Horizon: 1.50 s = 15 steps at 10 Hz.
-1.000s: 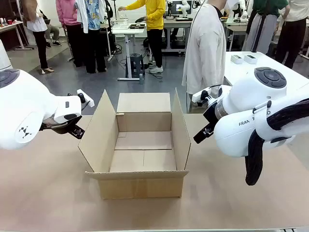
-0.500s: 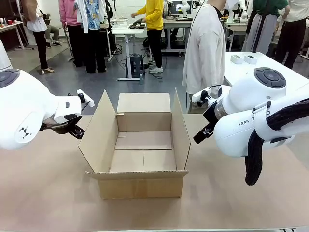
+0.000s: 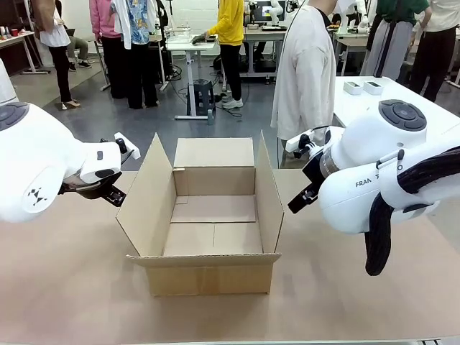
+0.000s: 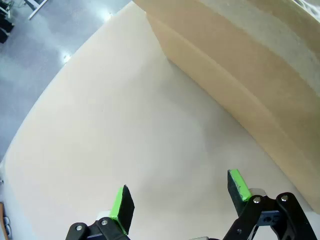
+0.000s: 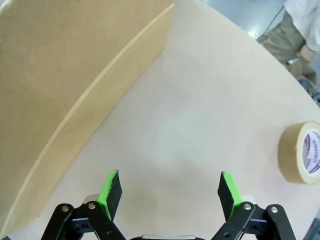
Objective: Wrap the clocks to prevent damage.
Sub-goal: Open the side flaps of the Package Box.
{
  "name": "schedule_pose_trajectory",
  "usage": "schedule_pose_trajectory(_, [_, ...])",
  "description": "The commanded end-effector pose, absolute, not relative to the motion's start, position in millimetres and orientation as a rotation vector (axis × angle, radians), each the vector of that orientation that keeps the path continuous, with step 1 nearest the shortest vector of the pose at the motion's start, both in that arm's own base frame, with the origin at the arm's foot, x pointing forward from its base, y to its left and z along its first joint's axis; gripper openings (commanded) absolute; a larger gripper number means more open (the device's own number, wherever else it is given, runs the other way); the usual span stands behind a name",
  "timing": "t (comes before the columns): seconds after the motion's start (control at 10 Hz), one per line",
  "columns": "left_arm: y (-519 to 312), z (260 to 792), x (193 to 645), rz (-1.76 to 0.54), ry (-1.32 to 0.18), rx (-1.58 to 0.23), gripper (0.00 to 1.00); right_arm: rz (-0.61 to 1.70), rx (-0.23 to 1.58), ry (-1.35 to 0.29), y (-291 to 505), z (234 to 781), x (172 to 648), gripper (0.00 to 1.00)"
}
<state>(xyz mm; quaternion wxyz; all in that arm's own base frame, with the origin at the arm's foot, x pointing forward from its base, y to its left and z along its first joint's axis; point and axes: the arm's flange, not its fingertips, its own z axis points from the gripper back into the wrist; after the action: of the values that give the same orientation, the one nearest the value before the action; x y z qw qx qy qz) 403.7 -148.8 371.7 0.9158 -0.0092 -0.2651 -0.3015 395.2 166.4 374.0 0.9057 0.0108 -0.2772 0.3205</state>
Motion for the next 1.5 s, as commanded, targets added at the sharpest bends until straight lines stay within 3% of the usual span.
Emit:
schedule_pose_trajectory(0.0, [-149,372,404,-0.621,-0.546,-0.019,1.00,0.662,0.023,-0.573,166,374,395,1.00])
schedule_pose_trajectory(0.4, [-149,372,404,-0.621,-0.546,-0.019,1.00,0.662,0.022,-0.573,166,374,395,1.00])
schedule_pose_trajectory(0.5, [-139,396,413,-0.791,-0.489,0.021,1.00,0.925,0.040,-0.587,167,399,395,1.00])
schedule_pose_trajectory(0.6, [-122,437,427,-0.833,-0.481,0.016,1.00,0.991,0.092,-0.548,157,448,400,1.00])
schedule_pose_trajectory(0.9, [-113,536,456,-0.963,-0.482,-0.106,1.00,1.026,0.156,-0.638,128,570,399,1.00])
schedule_pose_trajectory(1.2, [-112,614,423,-1.104,-0.508,-0.252,1.00,1.246,0.179,-0.474,114,641,360,1.00])
schedule_pose_trajectory(1.4, [-104,650,401,-1.211,-0.525,-0.349,1.00,1.309,0.154,-0.457,108,659,340,1.00])
